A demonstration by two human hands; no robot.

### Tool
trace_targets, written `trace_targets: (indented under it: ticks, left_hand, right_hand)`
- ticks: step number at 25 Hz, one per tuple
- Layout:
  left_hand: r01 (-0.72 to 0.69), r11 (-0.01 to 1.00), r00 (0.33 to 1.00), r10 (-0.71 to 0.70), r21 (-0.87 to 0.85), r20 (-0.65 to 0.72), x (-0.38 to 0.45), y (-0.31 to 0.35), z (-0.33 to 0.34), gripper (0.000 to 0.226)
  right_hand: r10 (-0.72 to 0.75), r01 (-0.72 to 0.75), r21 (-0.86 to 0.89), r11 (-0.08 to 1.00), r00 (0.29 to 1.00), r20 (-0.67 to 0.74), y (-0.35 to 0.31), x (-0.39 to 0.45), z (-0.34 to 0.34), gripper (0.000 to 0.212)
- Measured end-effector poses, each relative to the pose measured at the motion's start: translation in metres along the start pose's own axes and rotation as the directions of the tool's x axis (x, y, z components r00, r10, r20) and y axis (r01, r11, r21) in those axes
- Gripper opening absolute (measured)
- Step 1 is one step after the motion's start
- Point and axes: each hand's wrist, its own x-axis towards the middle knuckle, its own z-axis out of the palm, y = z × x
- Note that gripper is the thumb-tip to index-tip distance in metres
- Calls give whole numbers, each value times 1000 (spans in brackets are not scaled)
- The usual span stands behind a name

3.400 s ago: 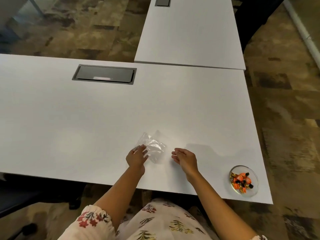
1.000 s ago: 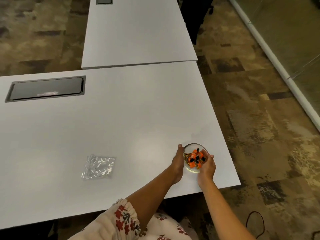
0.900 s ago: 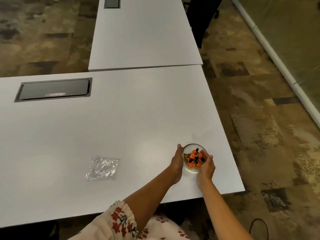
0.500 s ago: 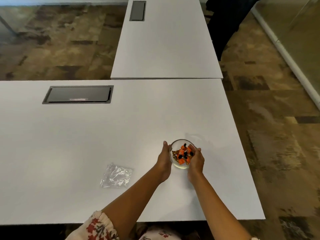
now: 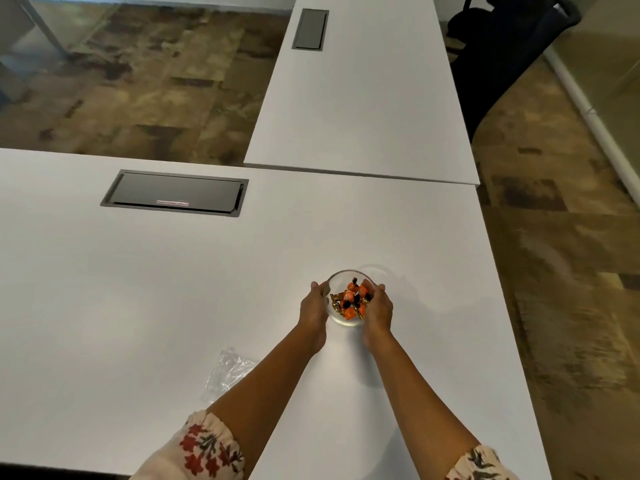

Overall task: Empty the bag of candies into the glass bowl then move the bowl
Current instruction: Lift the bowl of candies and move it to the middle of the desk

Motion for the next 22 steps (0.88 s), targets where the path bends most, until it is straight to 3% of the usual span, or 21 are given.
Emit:
trace_targets:
  ticks: [7,20,22]
  left_hand:
    - [-9,1000,999,9,-8,-54,34,12,-4,35]
    - [-51,997,993,57,64,-101,47,16,-15,44]
    - [-46,989,994,59,138,-91,42,20,-15,45]
  right_hand:
    - [-70,69,-122,990,998,-6,-4,29,17,51]
    - [-127,130,-262,956,992,29,-4,35,30,52]
    - [-117,125,-316,940,992,45,-10,32,29,51]
